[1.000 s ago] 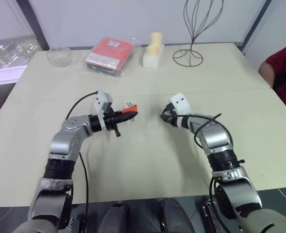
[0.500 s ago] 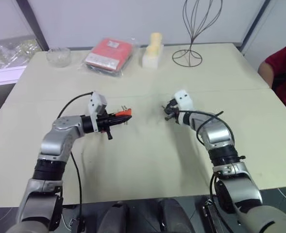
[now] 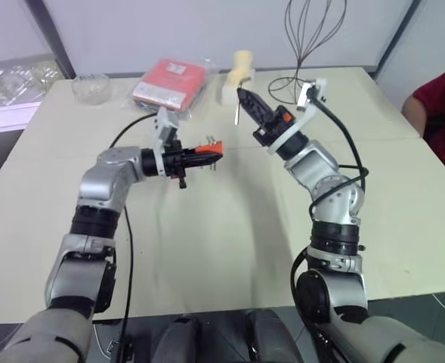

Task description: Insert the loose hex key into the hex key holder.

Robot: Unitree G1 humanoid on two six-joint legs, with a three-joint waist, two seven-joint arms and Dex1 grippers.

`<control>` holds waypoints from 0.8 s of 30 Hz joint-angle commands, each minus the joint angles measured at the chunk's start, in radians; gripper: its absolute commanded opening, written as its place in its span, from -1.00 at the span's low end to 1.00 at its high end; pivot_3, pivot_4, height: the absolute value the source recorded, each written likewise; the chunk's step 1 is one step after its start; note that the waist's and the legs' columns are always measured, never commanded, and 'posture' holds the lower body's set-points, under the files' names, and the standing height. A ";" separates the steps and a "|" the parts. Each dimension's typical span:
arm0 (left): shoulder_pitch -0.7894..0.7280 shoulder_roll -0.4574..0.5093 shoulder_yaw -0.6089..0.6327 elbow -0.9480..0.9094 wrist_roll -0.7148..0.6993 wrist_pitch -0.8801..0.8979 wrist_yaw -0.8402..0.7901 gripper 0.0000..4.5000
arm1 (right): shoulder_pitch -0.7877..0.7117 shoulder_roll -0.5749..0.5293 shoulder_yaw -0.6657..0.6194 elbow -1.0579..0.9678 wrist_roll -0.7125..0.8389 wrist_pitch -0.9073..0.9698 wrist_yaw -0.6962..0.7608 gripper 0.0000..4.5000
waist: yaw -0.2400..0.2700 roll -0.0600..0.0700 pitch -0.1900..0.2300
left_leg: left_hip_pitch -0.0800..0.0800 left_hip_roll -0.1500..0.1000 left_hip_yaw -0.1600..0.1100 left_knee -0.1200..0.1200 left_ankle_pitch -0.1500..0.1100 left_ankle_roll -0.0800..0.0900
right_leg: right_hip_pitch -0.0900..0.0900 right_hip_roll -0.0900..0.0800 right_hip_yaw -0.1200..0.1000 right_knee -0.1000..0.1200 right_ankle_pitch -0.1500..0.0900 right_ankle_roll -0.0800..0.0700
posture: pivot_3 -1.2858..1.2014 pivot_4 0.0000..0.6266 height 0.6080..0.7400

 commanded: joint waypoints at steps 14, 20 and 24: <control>-0.115 -0.067 0.017 0.138 0.025 -0.104 -0.041 -1.00 | 0.053 -0.011 0.082 -0.117 0.051 -0.032 -0.019 -0.97 | 0.002 0.000 0.000 | 0.000 0.000 0.000 0.000 0.000 0.000 | 0.000 0.000 0.000 0.000 0.000 0.000 | 0.03 -0.52 1.00; -0.121 -0.080 0.030 0.130 0.011 -0.086 -0.032 -1.00 | 0.063 -0.017 0.092 -0.113 0.055 -0.041 -0.021 -0.97 | 0.002 0.000 0.000 | 0.000 0.000 0.000 0.000 0.000 0.000 | 0.000 0.000 0.000 0.000 0.000 0.000 | 0.03 -0.52 1.00; -0.115 -0.075 0.032 0.124 0.007 -0.078 -0.033 -1.00 | 0.069 -0.020 0.092 -0.112 0.059 -0.046 -0.024 -0.97 | 0.002 0.000 0.000 | 0.000 0.000 0.000 0.000 0.000 0.000 | 0.000 0.000 0.000 0.000 0.000 0.000 | 0.03 -0.52 1.00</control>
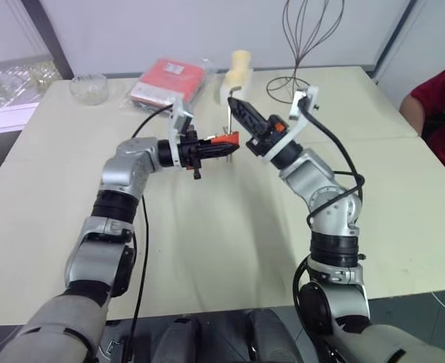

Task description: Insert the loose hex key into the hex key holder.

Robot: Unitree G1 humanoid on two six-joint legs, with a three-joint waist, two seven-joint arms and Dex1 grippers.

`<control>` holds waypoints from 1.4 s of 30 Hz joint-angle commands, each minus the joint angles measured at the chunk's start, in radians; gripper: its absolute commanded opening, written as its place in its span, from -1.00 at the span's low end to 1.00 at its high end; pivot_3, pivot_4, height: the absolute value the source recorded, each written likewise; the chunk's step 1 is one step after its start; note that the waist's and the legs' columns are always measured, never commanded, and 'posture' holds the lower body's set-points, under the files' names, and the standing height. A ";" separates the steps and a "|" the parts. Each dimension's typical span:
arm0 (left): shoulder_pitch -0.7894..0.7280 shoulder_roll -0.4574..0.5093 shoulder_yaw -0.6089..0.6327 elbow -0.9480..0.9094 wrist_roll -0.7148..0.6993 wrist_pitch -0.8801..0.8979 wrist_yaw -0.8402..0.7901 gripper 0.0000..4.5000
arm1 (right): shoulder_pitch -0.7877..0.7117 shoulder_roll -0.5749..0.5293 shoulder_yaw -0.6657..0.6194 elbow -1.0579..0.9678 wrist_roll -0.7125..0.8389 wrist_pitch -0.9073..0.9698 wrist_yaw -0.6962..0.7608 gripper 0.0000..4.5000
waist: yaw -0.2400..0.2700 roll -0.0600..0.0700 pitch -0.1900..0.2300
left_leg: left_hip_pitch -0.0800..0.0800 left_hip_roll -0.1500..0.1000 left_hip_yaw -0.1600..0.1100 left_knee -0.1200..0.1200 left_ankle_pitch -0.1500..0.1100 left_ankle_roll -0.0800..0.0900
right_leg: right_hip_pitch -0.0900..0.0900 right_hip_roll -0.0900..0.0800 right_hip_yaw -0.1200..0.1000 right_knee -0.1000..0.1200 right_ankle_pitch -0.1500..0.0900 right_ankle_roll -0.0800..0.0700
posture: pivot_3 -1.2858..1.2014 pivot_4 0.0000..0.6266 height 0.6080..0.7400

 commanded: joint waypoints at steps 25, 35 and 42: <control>0.011 0.033 0.013 -0.045 0.002 -0.007 -0.006 -1.00 | -0.009 -0.006 -0.002 -0.039 0.048 -0.034 -0.009 -0.97 | 0.000 0.000 0.000 | 0.000 0.000 0.000 0.000 0.000 0.000 | 0.000 0.000 0.000 0.000 0.000 0.000 | 0.03 -0.52 1.00; 0.025 0.042 0.015 -0.048 0.006 -0.006 -0.007 -1.00 | -0.007 -0.006 -0.005 -0.037 0.049 -0.041 -0.007 -0.97 | 0.000 0.000 0.000 | 0.000 0.000 0.000 0.000 0.000 0.000 | 0.000 0.000 0.000 0.000 0.000 0.000 | 0.03 -0.52 1.00; 0.013 0.040 0.037 -0.057 -0.021 0.023 0.007 -1.00 | -0.002 -0.009 -0.001 -0.031 0.051 -0.047 -0.005 -0.97 | 0.000 0.000 0.000 | 0.000 0.000 0.000 0.000 0.000 0.000 | 0.000 0.000 0.000 0.000 0.000 0.000 | 0.03 -0.52 1.00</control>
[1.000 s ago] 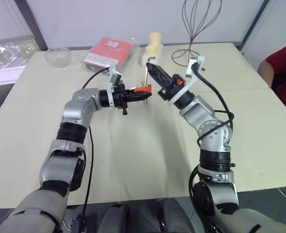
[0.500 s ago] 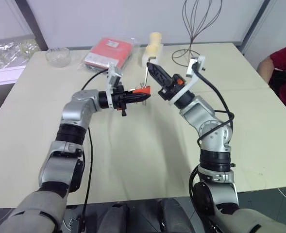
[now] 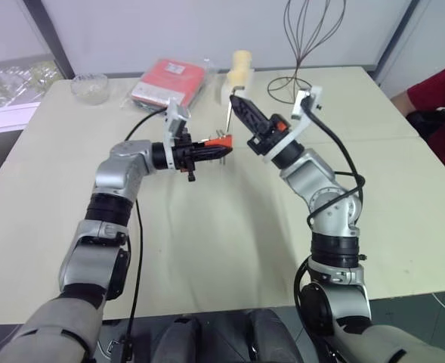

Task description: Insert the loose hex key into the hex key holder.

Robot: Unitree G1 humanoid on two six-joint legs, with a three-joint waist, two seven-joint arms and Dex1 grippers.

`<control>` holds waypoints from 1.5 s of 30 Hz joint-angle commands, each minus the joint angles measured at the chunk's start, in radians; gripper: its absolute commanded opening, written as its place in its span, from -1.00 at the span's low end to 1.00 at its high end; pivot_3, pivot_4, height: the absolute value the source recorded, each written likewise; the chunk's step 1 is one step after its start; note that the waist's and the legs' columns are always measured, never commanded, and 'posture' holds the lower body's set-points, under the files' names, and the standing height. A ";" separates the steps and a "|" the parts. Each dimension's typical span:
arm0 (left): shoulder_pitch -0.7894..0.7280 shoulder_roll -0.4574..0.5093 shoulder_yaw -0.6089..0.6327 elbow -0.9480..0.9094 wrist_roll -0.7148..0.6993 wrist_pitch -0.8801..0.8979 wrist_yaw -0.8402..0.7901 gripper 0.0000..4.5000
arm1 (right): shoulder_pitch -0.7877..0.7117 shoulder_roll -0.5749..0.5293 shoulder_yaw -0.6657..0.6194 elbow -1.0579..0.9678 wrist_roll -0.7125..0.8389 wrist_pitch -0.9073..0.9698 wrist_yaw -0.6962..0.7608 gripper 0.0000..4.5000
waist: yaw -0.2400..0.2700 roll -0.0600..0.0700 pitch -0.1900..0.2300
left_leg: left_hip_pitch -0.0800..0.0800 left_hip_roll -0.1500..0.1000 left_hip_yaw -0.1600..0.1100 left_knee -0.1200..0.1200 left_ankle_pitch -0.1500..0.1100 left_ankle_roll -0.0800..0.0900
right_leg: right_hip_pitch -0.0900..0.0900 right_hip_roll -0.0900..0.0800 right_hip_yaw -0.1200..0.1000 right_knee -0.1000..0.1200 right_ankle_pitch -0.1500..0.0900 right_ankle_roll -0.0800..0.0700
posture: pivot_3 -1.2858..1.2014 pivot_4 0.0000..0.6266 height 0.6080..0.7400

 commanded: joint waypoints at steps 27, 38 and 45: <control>0.007 0.017 0.005 -0.009 0.036 -0.053 -0.019 -1.00 | 0.007 -0.013 0.005 -0.001 0.014 -0.043 0.022 -0.97 | 0.001 0.000 0.000 | 0.000 0.000 0.000 0.000 0.000 0.000 | 0.000 0.000 0.000 0.000 0.000 0.000 | 0.03 -0.52 1.00; 0.004 0.008 0.007 -0.047 0.018 -0.029 -0.021 -1.00 | 0.015 -0.007 0.015 -0.004 0.011 -0.043 0.022 -0.97 | 0.000 0.000 0.000 | 0.000 0.000 0.000 0.000 0.000 0.000 | 0.000 0.000 0.000 0.000 0.000 0.000 | 0.03 -0.52 1.00; 0.007 0.004 0.004 -0.065 0.019 -0.029 -0.022 -1.00 | 0.016 -0.005 0.017 0.001 0.010 -0.047 0.022 -0.97 | 0.000 0.000 0.000 | 0.000 0.000 0.000 0.000 0.000 0.000 | 0.000 0.000 0.000 0.000 0.000 0.000 | 0.03 -0.52 1.00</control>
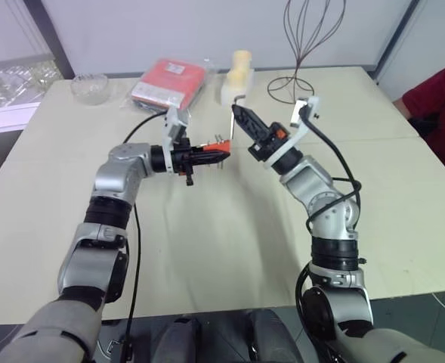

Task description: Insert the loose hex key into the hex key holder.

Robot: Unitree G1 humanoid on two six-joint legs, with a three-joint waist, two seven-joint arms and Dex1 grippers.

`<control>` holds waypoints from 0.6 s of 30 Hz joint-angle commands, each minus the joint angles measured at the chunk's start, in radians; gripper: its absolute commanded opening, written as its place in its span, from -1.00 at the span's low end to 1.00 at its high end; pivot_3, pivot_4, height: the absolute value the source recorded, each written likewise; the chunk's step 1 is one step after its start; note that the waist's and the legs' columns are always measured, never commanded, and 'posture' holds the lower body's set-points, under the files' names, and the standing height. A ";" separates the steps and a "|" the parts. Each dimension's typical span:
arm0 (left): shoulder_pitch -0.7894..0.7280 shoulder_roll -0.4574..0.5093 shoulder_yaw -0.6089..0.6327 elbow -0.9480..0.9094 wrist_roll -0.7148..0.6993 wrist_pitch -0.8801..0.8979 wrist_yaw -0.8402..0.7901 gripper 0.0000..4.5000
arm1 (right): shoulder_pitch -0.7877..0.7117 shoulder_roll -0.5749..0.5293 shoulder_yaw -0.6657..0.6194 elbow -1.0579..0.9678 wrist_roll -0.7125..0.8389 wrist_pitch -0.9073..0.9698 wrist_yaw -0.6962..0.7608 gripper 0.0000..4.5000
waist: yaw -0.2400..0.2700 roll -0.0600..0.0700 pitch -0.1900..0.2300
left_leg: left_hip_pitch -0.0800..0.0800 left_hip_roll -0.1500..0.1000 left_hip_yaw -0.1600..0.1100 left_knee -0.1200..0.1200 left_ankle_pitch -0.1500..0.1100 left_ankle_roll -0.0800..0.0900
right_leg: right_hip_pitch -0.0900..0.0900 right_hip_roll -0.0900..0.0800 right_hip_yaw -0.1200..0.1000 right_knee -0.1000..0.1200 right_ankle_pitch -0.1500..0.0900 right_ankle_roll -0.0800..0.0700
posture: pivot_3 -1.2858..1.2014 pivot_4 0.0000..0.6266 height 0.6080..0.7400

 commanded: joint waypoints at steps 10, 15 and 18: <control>-0.014 -0.010 0.012 -0.054 -0.019 0.003 0.007 -1.00 | -0.004 0.003 0.006 -0.031 0.013 -0.022 0.009 -0.97 | 0.000 0.000 0.000 | 0.000 0.000 0.000 0.000 0.000 0.000 | 0.000 0.000 0.000 0.000 0.000 0.000 | 0.03 -0.52 1.00; 0.001 -0.004 -0.005 -0.032 0.006 -0.015 0.001 -1.00 | -0.010 0.004 0.005 -0.034 0.019 -0.023 0.007 -0.97 | 0.000 0.000 0.000 | 0.000 0.000 0.000 0.000 0.000 0.000 | 0.000 0.000 0.000 0.000 0.000 0.000 | 0.03 -0.52 1.00; 0.009 -0.001 -0.013 -0.011 0.023 -0.039 0.001 -1.00 | -0.015 0.003 0.003 -0.037 0.022 -0.023 0.006 -0.97 | 0.000 0.000 0.000 | 0.000 0.000 0.000 0.000 0.000 0.000 | 0.000 0.000 0.000 0.000 0.000 0.000 | 0.03 -0.52 1.00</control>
